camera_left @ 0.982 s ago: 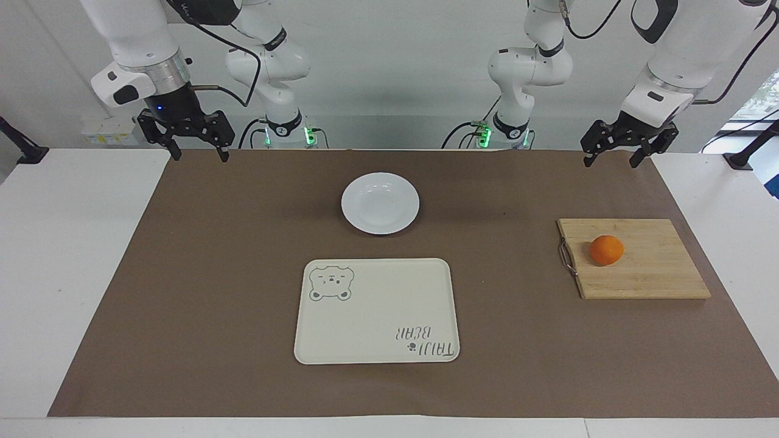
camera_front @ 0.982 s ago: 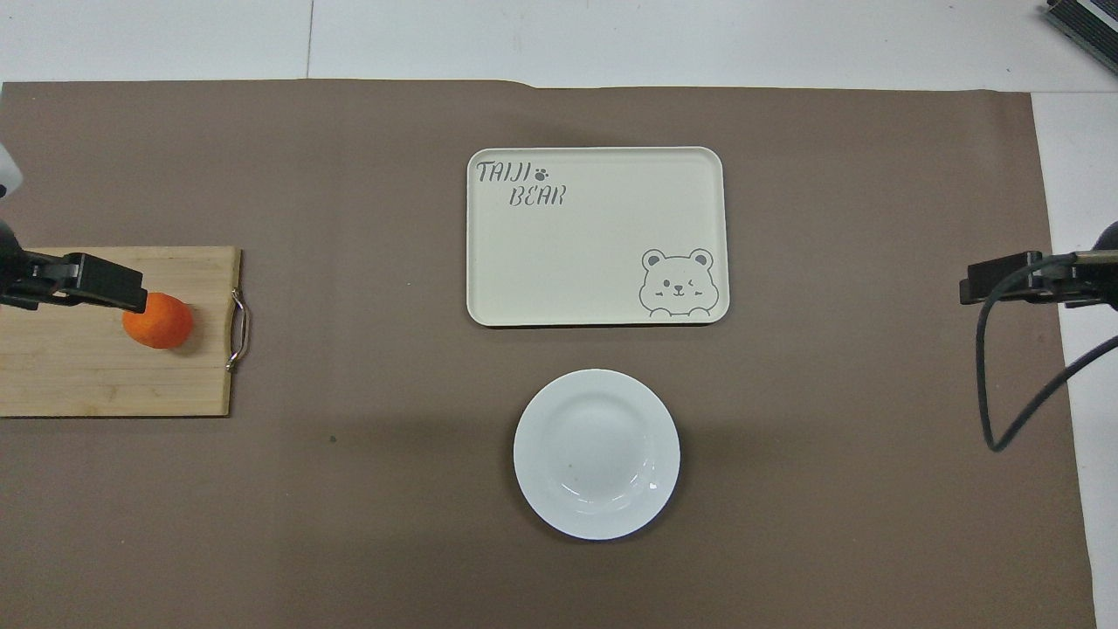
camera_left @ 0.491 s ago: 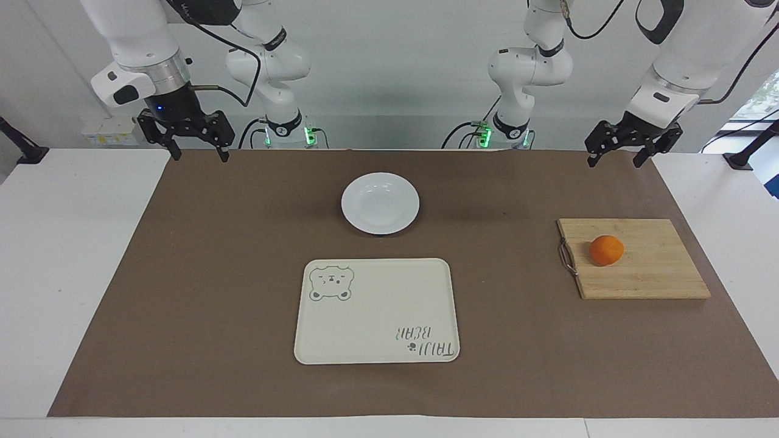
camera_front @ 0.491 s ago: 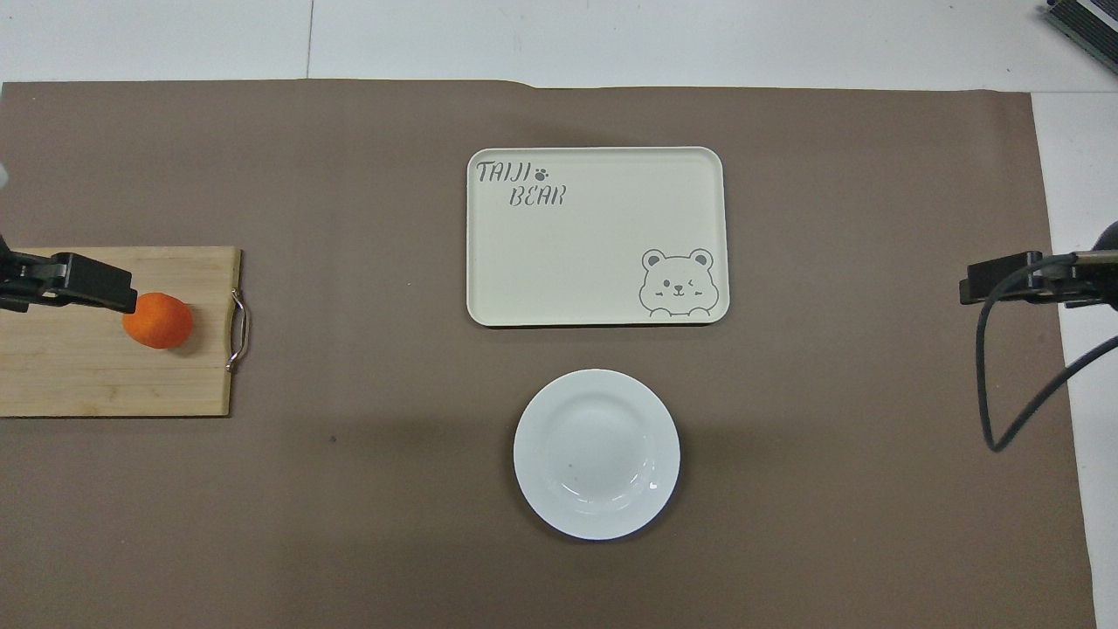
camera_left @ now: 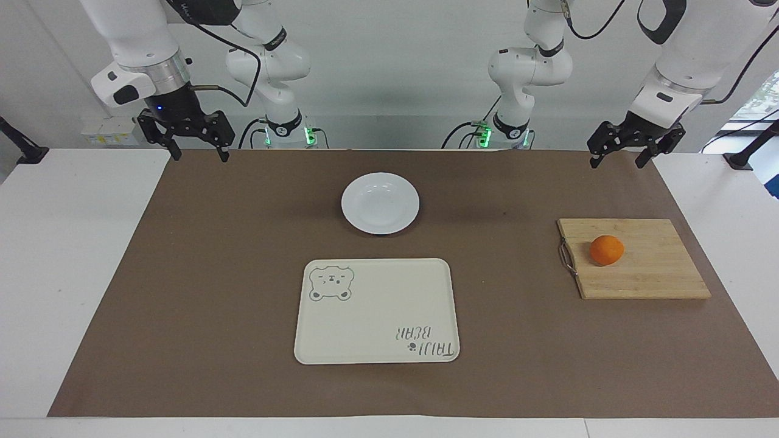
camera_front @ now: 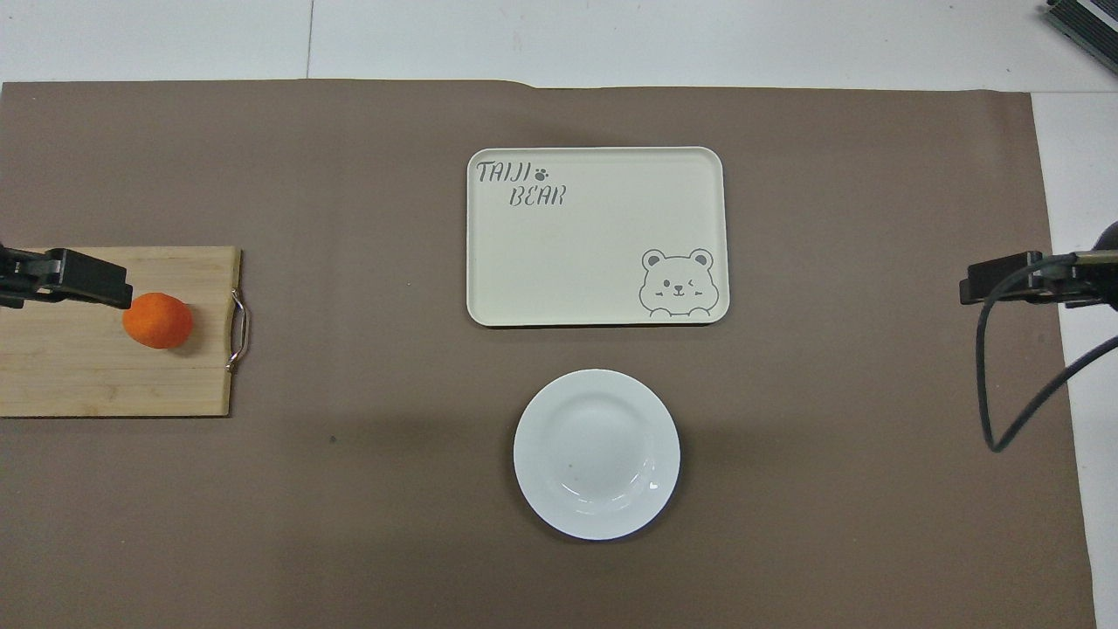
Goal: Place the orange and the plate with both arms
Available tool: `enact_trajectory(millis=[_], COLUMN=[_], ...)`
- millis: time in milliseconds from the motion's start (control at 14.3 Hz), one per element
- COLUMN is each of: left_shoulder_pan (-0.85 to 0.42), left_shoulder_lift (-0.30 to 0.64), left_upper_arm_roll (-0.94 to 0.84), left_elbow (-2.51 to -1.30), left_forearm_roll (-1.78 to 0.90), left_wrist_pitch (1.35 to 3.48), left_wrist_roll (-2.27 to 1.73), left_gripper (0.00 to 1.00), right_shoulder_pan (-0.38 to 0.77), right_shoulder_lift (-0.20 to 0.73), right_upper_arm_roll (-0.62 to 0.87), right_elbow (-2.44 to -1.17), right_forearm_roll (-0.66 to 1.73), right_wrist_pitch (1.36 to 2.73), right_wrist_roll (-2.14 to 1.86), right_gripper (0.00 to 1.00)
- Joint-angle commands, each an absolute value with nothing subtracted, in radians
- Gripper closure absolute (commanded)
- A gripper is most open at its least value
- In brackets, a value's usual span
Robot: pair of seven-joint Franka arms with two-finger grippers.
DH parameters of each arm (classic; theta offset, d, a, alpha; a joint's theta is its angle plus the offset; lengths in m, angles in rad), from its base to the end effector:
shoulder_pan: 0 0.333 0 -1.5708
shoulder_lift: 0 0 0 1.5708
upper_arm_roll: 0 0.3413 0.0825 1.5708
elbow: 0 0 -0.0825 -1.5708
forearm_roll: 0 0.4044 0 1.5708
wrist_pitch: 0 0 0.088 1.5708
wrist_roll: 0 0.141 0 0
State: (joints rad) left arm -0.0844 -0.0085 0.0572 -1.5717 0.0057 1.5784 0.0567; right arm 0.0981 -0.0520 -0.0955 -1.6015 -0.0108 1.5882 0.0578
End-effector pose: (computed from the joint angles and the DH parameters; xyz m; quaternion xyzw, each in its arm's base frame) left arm 0.5733 -0.0147 0.6209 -0.9991 0.0419 -0.0076 0.0027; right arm 0.5607 -0.0015 0.6316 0.9994 -0.0276 0.0193 0.0023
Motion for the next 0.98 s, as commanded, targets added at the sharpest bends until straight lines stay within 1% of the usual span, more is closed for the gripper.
enact_trajectory(millis=[0, 491, 912], left_shoulder_pan=[-0.051, 0.006, 0.052], left_shoulder_lift=[-0.002, 0.072, 0.097], left_upper_arm_roll=[0.054, 0.054, 0.054], left_elbow=[-1.592, -1.597, -1.704], left_forearm_roll=[0.014, 0.015, 0.015], left_wrist_pitch=[1.623, 1.709, 1.847], left_wrist_roll=[0.106, 0.202, 0.255], left_gripper=[0.00, 0.00, 0.00], right_shoulder_pan=[0.087, 0.087, 0.087], right_shoulder_lift=[-0.060, -0.060, -0.060], right_upper_arm_roll=[-0.092, -0.092, -0.092], right_elbow=[-1.611, -1.609, -1.609], right_forearm_roll=[0.014, 0.014, 0.014], right_wrist_pitch=[1.589, 1.589, 1.589], right_wrist_roll=[0.044, 0.044, 0.044], right_gripper=[0.00, 0.00, 0.00])
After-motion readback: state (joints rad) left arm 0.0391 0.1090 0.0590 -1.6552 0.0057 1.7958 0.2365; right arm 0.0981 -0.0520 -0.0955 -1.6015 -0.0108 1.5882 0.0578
